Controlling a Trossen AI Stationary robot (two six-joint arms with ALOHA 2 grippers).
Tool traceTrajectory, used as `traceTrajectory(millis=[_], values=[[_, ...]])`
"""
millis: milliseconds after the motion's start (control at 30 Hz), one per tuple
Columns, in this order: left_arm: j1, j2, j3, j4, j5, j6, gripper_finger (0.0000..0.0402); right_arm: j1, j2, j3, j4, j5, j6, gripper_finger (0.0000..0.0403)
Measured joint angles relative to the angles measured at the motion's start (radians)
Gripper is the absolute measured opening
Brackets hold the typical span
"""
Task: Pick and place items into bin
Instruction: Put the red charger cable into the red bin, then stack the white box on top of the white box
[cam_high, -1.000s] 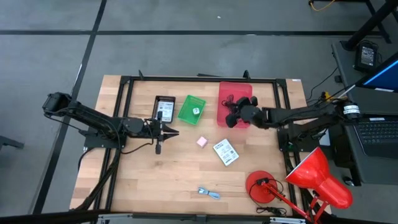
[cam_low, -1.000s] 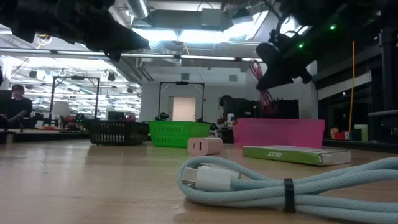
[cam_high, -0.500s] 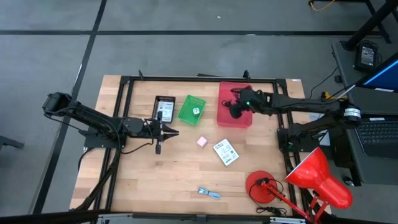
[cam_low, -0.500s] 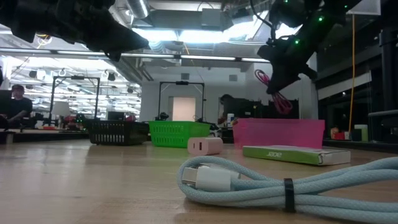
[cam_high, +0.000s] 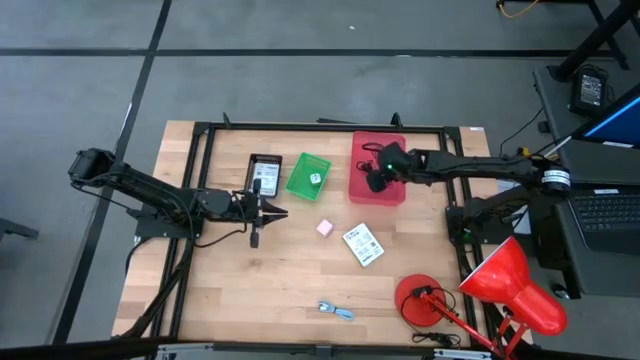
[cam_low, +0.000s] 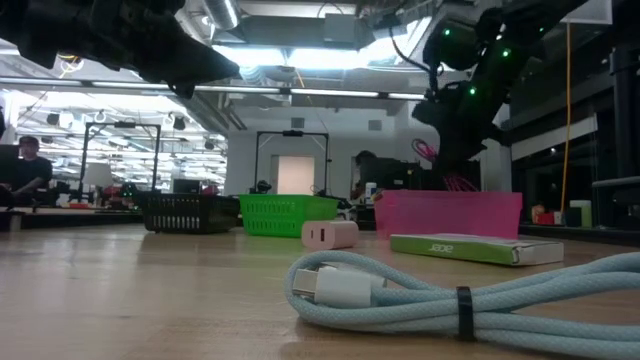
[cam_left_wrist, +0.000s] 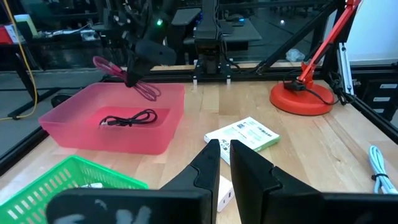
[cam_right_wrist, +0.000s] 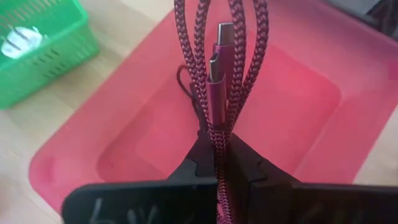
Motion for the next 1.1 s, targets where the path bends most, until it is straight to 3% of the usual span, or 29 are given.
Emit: traceTrajectory(millis=[200, 500, 733, 1100], values=[[0.000, 0.000, 0.000, 0.000, 0.000, -0.001, 0.0033, -0.014, 0.068, 0.000, 0.020, -0.006, -0.012, 0.0004], [0.000, 0.000, 0.000, 0.000, 0.000, -0.001, 0.0033, -0.039, 0.140, 0.000, 0.050, -0.006, -0.025, 0.0044], [0.000, 0.000, 0.000, 0.000, 0.000, -0.001, 0.0032, -0.040, 0.138, -0.001, 0.058, -0.005, -0.036, 0.0068], [0.000, 0.000, 0.000, 0.000, 0.000, 0.002, 0.0031, -0.025, 0.121, 0.016, 0.131, -0.006, -0.213, 0.0078]])
